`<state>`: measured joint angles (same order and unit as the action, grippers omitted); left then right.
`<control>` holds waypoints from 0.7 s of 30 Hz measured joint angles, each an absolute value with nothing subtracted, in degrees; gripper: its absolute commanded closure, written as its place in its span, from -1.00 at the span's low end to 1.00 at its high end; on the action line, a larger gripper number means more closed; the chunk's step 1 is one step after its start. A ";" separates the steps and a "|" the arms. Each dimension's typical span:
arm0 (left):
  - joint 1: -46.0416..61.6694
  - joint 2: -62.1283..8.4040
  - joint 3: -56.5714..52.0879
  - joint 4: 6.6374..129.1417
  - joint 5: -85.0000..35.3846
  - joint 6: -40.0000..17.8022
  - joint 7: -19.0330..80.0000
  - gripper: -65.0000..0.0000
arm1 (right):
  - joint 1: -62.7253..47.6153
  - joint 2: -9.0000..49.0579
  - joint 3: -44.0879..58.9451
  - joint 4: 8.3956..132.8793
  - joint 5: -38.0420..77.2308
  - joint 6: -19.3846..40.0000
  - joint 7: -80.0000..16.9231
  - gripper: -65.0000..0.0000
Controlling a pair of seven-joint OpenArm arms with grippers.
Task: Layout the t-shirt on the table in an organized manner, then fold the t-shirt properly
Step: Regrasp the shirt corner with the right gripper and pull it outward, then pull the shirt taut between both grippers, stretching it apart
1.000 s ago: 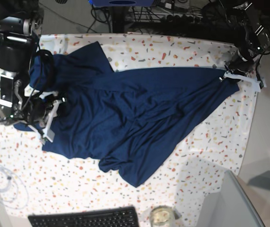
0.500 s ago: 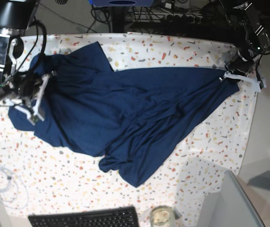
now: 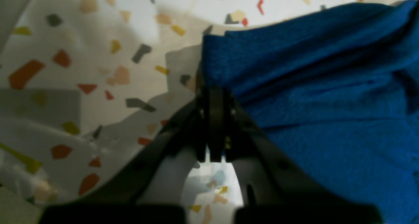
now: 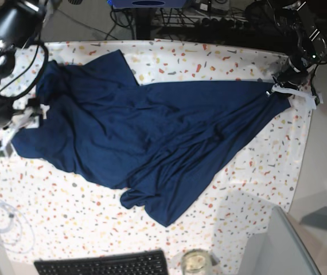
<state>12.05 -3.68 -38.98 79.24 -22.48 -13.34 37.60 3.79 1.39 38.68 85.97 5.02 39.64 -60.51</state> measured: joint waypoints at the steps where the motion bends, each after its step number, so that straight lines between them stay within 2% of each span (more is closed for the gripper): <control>1: 12.05 -3.64 -38.85 79.24 -22.50 -13.37 37.56 1.00 | 6.28 2.17 40.80 81.52 4.97 39.72 -60.71 -0.77; 6: 11.92 -3.51 -38.87 79.24 -22.44 -13.34 37.54 1.00 | 12.32 6.79 44.05 60.86 5.08 39.75 -60.05 -0.78; 8: 11.92 -3.51 -38.81 79.24 -22.50 -13.37 37.56 1.00 | 13.85 7.88 45.32 57.25 6.15 39.77 -60.38 -0.78; 11: 11.92 -3.49 -38.81 79.24 -22.44 -13.37 37.54 1.00 | 14.39 7.68 45.04 56.12 7.16 39.70 -59.11 -0.78; 13: 11.92 -3.44 -38.81 79.24 -22.46 -13.34 37.56 1.00 | 13.13 7.75 44.31 55.88 12.27 39.70 -58.54 -0.78; 21: 11.94 -3.38 -38.85 79.22 -22.48 -13.34 37.56 1.00 | 8.14 6.59 34.06 60.69 23.62 39.68 -60.82 -0.78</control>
<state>11.94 -3.38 -38.85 79.22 -22.48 -13.34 37.56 8.14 6.59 34.06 60.69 23.62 39.68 -60.82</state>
